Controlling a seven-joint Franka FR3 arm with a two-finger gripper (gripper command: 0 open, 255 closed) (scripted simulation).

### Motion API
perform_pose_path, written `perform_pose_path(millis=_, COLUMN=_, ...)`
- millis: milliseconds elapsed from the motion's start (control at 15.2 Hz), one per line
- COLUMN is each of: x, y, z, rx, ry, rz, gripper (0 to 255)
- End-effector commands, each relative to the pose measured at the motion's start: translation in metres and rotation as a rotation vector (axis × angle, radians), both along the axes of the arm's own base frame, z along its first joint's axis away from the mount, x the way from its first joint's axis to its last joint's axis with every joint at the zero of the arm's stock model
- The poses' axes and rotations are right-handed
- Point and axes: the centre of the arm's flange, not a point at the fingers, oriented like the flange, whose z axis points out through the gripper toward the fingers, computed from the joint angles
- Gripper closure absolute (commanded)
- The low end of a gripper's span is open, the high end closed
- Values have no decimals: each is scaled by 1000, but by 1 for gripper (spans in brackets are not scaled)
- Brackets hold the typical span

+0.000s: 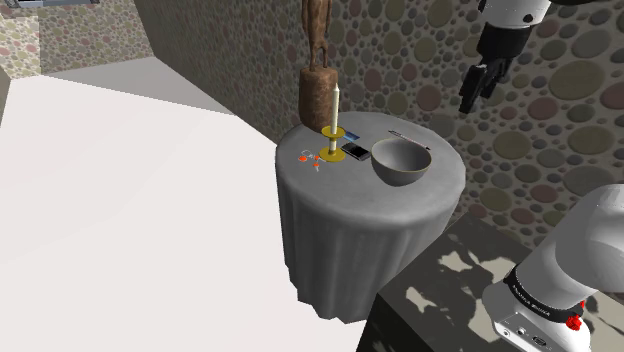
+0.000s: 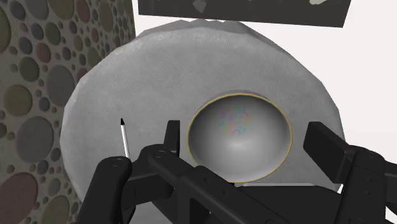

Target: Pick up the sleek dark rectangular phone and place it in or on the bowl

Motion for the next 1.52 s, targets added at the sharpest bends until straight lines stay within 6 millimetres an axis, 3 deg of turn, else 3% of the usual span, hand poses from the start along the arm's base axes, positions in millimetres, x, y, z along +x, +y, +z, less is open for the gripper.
perform_pose_path(millis=0, x=0, y=0, z=0, rx=0, ry=0, rz=0, gripper=0)
perform_pose_path(millis=1452, x=224, y=4, z=-182, rx=42, ry=4, rz=133, gripper=0)
